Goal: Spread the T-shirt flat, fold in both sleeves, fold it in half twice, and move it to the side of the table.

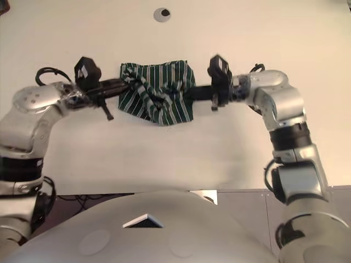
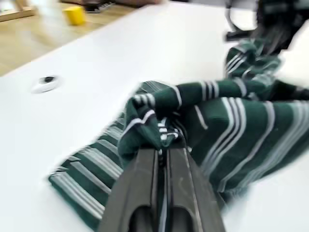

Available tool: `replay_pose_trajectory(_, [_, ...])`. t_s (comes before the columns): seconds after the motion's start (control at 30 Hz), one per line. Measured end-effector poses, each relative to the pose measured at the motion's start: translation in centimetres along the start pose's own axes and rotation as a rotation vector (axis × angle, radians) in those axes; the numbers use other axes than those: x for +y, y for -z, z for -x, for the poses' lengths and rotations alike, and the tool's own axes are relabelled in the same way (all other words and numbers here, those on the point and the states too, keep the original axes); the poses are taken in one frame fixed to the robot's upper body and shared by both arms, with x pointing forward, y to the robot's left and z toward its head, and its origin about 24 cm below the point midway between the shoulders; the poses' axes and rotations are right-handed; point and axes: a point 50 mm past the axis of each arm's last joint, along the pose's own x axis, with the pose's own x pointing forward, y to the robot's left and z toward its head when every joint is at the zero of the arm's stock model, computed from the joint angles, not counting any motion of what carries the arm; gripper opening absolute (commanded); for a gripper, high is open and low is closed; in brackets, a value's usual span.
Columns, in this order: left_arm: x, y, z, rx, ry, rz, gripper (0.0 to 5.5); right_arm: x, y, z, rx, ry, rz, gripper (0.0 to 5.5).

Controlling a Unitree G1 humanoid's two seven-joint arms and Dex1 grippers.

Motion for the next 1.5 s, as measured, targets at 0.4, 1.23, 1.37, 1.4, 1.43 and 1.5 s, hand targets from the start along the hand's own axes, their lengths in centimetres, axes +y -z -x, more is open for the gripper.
replay_pose_trajectory(0.4, [2.9, 1.6, -4.0, 0.064, -0.201, 0.011, 0.99, -4.8, 1.7, -1.2, 0.053, 0.314, -0.106, 0.98])
replay_pose_trajectory(1.23, [4.9, 1.5, -1.3, -0.066, -0.625, -0.003, 0.99, -7.7, 3.5, -4.0, -0.07, 0.935, -0.211, 0.04])
replay_pose_trajectory(1.37, [4.1, 2.8, -0.7, -0.055, -0.649, 0.024, 0.99, -9.2, 6.7, 8.8, -0.147, 1.5, -0.417, 0.04])
replay_pose_trajectory(1.4, [4.1, 3.0, -0.6, -0.051, -0.659, 0.03, 0.99, -8.9, 7.3, 11.2, -0.142, 1.588, -0.432, 0.04])
replay_pose_trajectory(1.43, [3.9, 3.3, -0.4, -0.047, -0.67, 0.036, 0.99, -8.3, 8.4, 14.1, -0.132, 1.71, -0.46, 0.04])
replay_pose_trajectory(1.5, [3.8, 3.4, -0.4, -0.049, -0.672, 0.04, 0.99, -7.7, 9.1, 15.9, -0.126, 1.788, -0.486, 0.04])
